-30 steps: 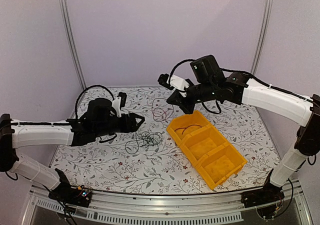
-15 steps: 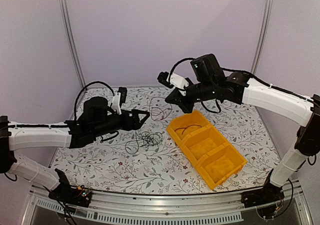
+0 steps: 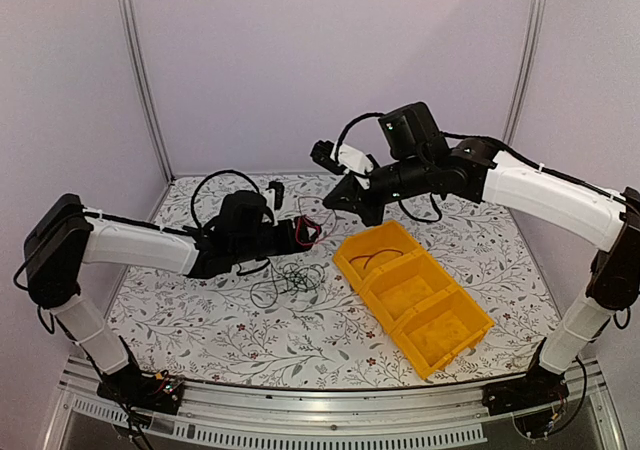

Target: Untangle the cables

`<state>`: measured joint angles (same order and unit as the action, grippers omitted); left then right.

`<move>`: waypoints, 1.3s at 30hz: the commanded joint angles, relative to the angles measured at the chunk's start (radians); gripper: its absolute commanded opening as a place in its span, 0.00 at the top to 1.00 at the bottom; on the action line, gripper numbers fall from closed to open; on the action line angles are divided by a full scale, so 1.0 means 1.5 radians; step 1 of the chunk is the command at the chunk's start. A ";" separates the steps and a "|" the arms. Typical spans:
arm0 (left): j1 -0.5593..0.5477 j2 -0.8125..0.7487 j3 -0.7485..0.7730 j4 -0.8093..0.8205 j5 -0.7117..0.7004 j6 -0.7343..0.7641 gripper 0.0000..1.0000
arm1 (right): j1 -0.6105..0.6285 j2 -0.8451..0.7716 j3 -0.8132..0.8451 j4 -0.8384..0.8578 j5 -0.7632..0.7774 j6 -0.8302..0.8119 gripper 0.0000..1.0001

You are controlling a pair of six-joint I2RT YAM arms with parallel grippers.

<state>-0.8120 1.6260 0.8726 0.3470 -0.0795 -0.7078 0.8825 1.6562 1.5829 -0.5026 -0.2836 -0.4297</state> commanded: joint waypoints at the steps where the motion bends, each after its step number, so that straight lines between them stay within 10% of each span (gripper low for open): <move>1: 0.033 0.037 -0.001 0.018 -0.004 -0.031 0.18 | 0.002 -0.041 0.008 -0.008 -0.041 0.007 1.00; 11: 0.029 -0.104 -0.114 0.019 -0.066 -0.056 0.16 | -0.001 -0.034 -0.017 0.028 0.085 0.005 1.00; 20: -0.084 -0.313 -0.240 0.237 -0.053 0.133 0.06 | -0.002 0.007 0.000 0.037 0.133 0.009 1.00; 39: -0.041 0.051 0.034 0.119 -0.200 0.012 0.12 | 0.017 -0.042 0.031 -0.029 -0.044 0.021 1.00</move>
<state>-0.9112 1.6176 0.8856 0.5613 -0.3237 -0.6308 0.8989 1.6806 1.5909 -0.5209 -0.2623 -0.4141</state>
